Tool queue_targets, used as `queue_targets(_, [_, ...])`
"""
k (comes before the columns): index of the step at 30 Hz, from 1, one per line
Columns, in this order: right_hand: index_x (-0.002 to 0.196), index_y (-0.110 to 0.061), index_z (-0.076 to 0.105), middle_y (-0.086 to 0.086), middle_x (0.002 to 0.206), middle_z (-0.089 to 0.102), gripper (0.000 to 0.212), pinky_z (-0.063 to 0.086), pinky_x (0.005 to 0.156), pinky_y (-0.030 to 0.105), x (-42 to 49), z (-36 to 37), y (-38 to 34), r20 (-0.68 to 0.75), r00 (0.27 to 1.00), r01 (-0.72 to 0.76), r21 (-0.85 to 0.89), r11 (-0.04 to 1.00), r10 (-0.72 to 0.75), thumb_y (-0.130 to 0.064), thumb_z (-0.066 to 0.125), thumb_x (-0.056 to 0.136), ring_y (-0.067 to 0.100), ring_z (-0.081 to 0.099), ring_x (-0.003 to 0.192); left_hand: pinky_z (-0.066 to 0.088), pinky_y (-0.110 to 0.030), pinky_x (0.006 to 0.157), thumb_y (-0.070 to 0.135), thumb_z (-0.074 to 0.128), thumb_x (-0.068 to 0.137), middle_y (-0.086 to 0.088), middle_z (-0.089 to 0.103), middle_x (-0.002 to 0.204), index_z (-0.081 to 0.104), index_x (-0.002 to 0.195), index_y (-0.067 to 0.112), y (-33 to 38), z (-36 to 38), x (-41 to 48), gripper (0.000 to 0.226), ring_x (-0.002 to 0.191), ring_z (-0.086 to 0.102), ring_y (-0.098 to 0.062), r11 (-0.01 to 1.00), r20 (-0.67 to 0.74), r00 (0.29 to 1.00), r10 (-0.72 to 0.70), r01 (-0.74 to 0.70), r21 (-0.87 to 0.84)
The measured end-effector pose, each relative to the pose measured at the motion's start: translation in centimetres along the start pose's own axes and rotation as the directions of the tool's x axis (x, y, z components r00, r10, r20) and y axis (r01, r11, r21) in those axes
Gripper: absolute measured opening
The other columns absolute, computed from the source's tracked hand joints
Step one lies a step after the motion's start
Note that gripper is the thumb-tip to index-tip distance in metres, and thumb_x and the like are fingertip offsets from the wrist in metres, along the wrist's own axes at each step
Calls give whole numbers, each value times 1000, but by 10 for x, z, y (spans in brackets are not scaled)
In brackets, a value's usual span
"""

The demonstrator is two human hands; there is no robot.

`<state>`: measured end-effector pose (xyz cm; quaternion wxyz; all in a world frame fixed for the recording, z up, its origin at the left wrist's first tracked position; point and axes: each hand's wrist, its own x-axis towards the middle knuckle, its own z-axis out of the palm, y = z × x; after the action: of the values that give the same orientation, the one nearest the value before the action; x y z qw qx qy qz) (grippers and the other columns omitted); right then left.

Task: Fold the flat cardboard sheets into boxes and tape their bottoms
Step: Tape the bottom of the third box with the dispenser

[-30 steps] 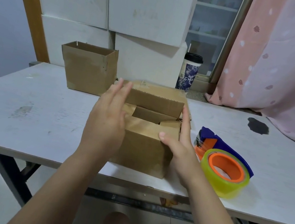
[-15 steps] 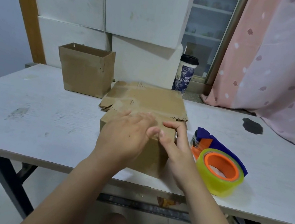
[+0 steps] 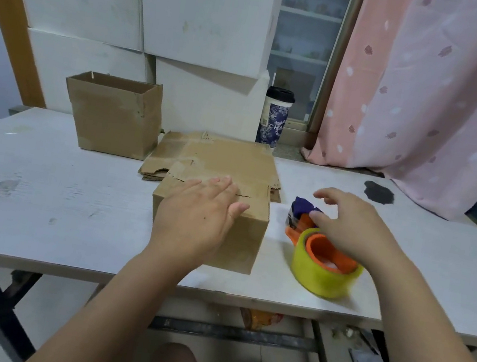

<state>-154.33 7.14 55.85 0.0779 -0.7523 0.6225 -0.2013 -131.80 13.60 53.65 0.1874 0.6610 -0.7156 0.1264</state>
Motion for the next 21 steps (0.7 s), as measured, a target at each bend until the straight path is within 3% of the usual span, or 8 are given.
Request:
queue_targets(2, [137, -32, 46, 0, 132, 55, 51, 41, 82, 27, 7, -6, 17, 226, 971, -48, -114, 992, 73, -36, 62, 89, 20, 52, 110, 7, -23, 111, 50, 2, 94, 10, 29, 152, 34, 145, 28, 6, 4, 4, 64, 140, 21, -4, 1000, 11, 1000, -16, 16, 11])
queue_targets(4, [143, -33, 37, -3, 124, 54, 64, 43, 67, 22, 11, -10, 29, 376, 919, -84, -101, 991, 116, -39, 66, 86, 17, 52, 99, 6, -23, 111, 48, 7, 97, 9, 28, 153, 33, 145, 27, 11, 7, 9, 58, 141, 20, -5, 1000, 19, 999, -27, 27, 9])
queue_targets(7, [142, -31, 38, -6, 114, 48, 72, 50, 58, 23, 15, -12, 42, 401, 899, -190, 1, 982, 174, -36, 74, 81, 17, 56, 95, 6, -24, 112, 48, 8, 98, 8, 28, 153, 32, 146, 26, 17, 12, 14, 58, 141, 20, -5, 999, 23, 999, -36, 36, 12])
queue_targets(10, [114, -21, 59, 0, 99, 64, 40, 57, 59, 28, 17, -5, 50, 439, 878, -225, 22, 974, 192, -29, 77, 78, 16, 64, 82, 5, -25, 113, 48, 6, 98, 8, 27, 153, 31, 146, 25, 22, 15, 18, 58, 141, 19, -5, 999, 34, 999, -42, 41, 12])
queue_targets(12, [99, -16, 64, 6, 88, 67, 25, 58, 59, 29, 15, 2, 54, 441, 877, -232, 37, 972, 193, -25, 75, 79, 17, 65, 73, 5, -26, 113, 48, 4, 97, 9, 27, 153, 31, 146, 26, 23, 17, 19, 60, 141, 19, -5, 999, 29, 999, -42, 41, 18])
queue_targets(16, [89, -10, 65, 7, 74, 65, 11, 51, 50, 24, 10, 9, 63, 399, 890, -323, 203, 925, 223, -17, 68, 82, 18, 62, 63, 5, -26, 114, 48, 2, 95, 10, 27, 153, 30, 146, 27, 22, 19, 16, 62, 141, 18, -4, 999, 4, 999, -40, 40, 30])
queue_targets(18, [87, -10, 65, 5, 67, 65, 6, 50, 50, 22, 7, 9, 67, 407, 881, -400, 371, 838, 240, -15, 67, 83, 16, 63, 59, 4, -26, 113, 48, 1, 95, 11, 26, 153, 30, 146, 27, 22, 20, 16, 62, 141, 18, -3, 999, -1, 999, -42, 42, 31])
queue_targets(21, [91, -6, 65, 6, 65, 68, 8, 51, 50, 21, 4, 9, 64, 433, 881, -459, 691, 558, 188, -13, 61, 89, 14, 66, 57, 4, -25, 113, 47, 3, 97, 10, 26, 153, 30, 146, 27, 23, 19, 18, 60, 141, 18, -4, 999, -4, 999, -49, 49, 15])
